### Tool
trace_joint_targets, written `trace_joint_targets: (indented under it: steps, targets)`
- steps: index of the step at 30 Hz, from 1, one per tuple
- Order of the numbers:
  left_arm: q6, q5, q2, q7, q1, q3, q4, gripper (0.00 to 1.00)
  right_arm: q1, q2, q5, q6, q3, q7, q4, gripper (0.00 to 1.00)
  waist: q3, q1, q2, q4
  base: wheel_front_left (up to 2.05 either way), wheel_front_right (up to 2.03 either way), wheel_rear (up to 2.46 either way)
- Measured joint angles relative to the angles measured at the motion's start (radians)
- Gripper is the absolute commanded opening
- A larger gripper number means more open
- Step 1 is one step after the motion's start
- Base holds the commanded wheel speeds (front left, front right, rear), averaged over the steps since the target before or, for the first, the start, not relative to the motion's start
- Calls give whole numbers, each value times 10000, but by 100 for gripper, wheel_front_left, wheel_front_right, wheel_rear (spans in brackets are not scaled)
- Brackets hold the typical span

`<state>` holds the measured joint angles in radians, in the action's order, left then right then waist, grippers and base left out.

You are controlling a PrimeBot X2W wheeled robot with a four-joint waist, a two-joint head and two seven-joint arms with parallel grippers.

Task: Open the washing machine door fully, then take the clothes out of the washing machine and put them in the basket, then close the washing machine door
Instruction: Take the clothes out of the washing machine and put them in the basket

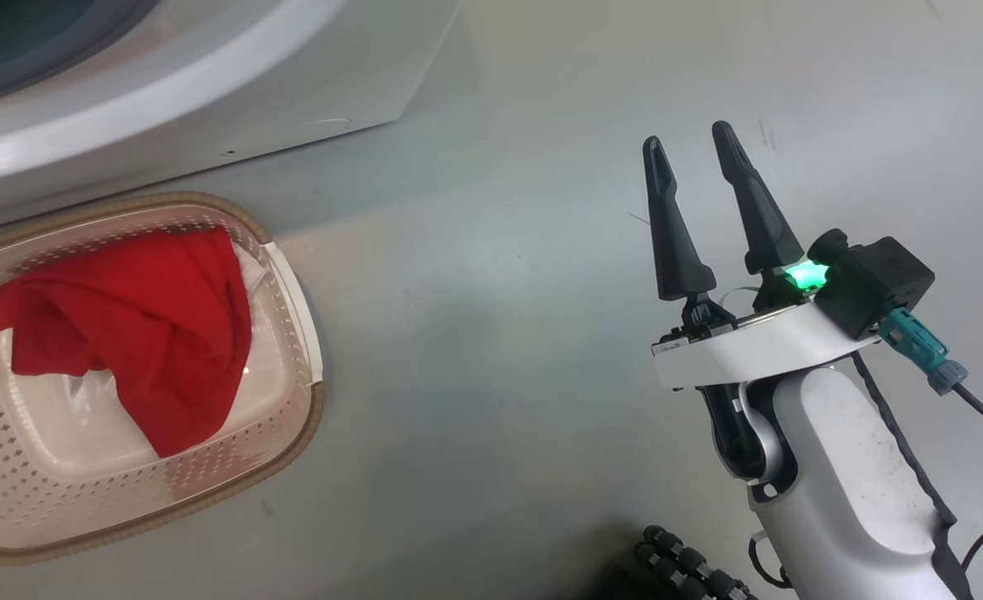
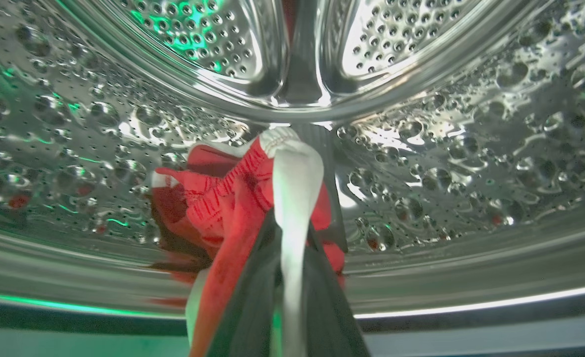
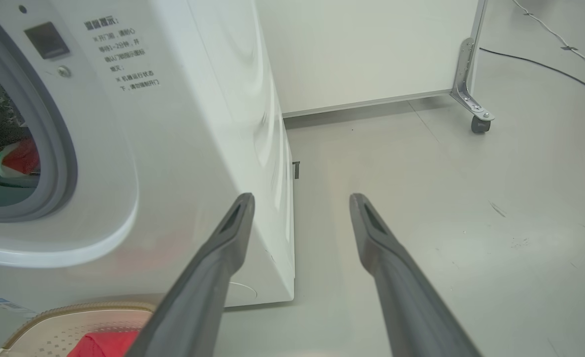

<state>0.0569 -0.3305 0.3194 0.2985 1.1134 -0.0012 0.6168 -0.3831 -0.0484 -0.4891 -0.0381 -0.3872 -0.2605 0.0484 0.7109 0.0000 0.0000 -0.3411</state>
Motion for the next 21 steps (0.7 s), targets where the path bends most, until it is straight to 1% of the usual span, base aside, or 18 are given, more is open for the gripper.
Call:
trace_joint_targets:
  steps: [5, 6, 10, 18, 21]
  targets:
    - [0, -88, -257, -842, -107, 90, -150, 0, 1, -2, 186, 0, 69, 0, 69, 100, -120, 0, 0, 176, 0, 0, 0]
    - [-2, -100, -339, -1195, -225, 90, -251, 0, 1, -2, 276, 0, 94, 0, 90, 100, -171, 0, 0, 254, 0, 0, 0]
    - [-21, -136, -591, -1964, -588, 94, -535, 0, 3, -4, 514, 4, 169, 0, 190, 100, -303, 0, 0, 415, 0, 0, 0]
    - [-198, -196, -1248, -3308, -1368, -52, -1233, 0, 41, -8, 840, 63, 332, 0, 401, 100, -638, 0, 0, 816, 0, 0, 0]
    - [-249, -194, -1363, -3705, -1741, -117, -1501, 0, 62, -8, 988, 102, 341, 0, 447, 100, -788, 0, 0, 969, 0, 0, 0]
